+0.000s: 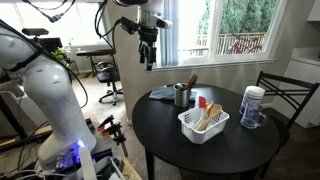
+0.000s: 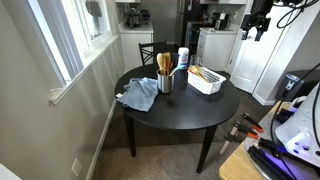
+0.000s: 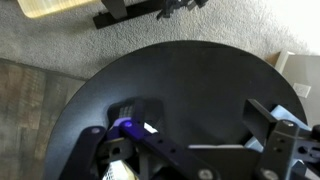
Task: Remove the blue wooden spoon from the metal holder and put it in the basket
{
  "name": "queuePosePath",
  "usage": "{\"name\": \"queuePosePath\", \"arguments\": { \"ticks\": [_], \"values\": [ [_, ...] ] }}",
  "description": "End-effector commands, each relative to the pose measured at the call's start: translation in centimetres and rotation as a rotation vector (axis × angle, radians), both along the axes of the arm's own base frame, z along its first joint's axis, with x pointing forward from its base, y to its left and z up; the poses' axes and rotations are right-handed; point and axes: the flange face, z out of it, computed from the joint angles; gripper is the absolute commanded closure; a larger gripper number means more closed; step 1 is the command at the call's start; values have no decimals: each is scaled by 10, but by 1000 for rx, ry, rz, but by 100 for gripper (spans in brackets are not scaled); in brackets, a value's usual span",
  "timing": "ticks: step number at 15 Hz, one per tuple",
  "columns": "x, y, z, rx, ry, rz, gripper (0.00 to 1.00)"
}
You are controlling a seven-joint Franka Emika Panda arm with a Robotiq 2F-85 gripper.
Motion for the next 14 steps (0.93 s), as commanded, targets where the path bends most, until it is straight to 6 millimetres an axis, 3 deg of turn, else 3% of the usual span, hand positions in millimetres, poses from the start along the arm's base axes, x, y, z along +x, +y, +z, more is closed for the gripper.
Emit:
{"name": "queuePosePath", "arguments": {
  "ticks": [1, 4, 8, 11, 14],
  "values": [
    [38, -31, -32, -27, -80, -63, 0],
    [71, -48, -72, -71, -118, -110, 0],
    [112, -54, -117, -116, -105, -88, 0],
    [148, -50, -131, -149, -108, -58, 0],
    [182, -39, -132, -180, -124, -15, 0]
  ]
}}
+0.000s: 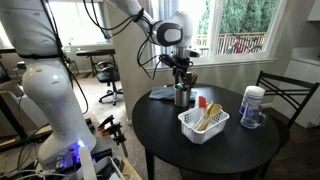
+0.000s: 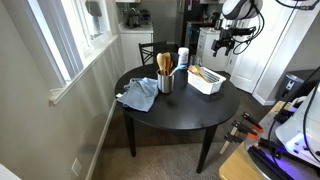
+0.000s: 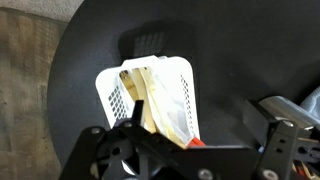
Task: Remove the blue wooden spoon from the metal holder and put it in the basket
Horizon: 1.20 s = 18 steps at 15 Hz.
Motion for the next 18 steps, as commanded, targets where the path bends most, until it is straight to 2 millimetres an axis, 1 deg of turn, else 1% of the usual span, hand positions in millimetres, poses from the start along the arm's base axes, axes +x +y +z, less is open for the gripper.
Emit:
{"name": "queuePosePath", "arguments": {
  "ticks": [1, 3, 4, 5, 6, 14, 15, 16, 17, 18],
  "values": [
    [41, 11, 0, -36, -23, 39, 0],
    [58, 18, 2, -57, -30, 73, 0],
    [62, 19, 4, -67, -27, 98, 0],
    [51, 18, 3, -40, -23, 72, 0],
    [55, 20, 3, -43, -25, 79, 0],
    [55, 18, 1, -43, -22, 76, 0],
    [54, 21, 1, -51, -32, 106, 0],
    [60, 33, -5, -68, -12, 144, 0],
    [63, 39, -9, -81, 0, 143, 0],
    [77, 53, -23, -115, 24, 117, 0]
  ]
}}
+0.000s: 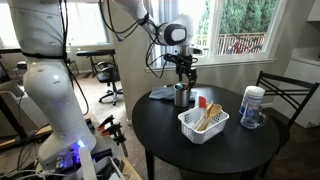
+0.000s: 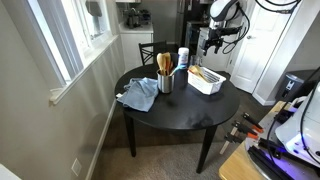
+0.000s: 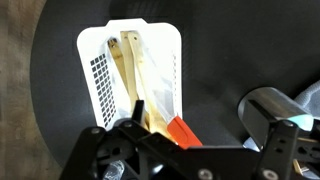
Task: Remove the blue wooden spoon from the metal holder and put it in the basket
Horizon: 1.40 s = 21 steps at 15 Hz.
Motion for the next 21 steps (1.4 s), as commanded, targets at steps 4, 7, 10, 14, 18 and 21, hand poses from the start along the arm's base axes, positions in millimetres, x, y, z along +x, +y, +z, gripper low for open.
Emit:
{"name": "queuePosePath", "arguments": {
  "ticks": [4, 7, 10, 14, 18, 21],
  "values": [
    [63, 58, -62, -86, 92, -173, 0],
    [90, 69, -84, -43, 126, -294, 0],
    [108, 72, -86, 86, 170, -383, 0],
    [121, 73, -66, 242, 206, -444, 0],
    [131, 75, -47, 315, 187, -471, 0],
    [135, 77, -43, 348, 164, -483, 0]
  ]
}}
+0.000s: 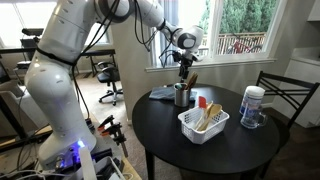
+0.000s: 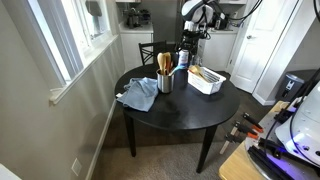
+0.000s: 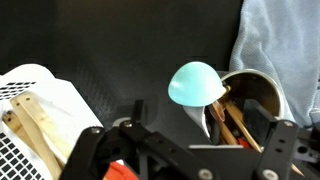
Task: Remove the blue wooden spoon from the metal holder and put it in the basket
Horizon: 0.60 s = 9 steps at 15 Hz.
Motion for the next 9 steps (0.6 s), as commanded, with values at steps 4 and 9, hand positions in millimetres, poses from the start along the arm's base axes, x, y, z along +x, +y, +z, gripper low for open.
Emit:
{"name": "queuePosePath", "arguments": {
  "ticks": [4, 9],
  "values": [
    [7, 1, -6, 59, -47, -45, 0],
    [11, 3, -24, 43, -90, -96, 0]
  ]
}}
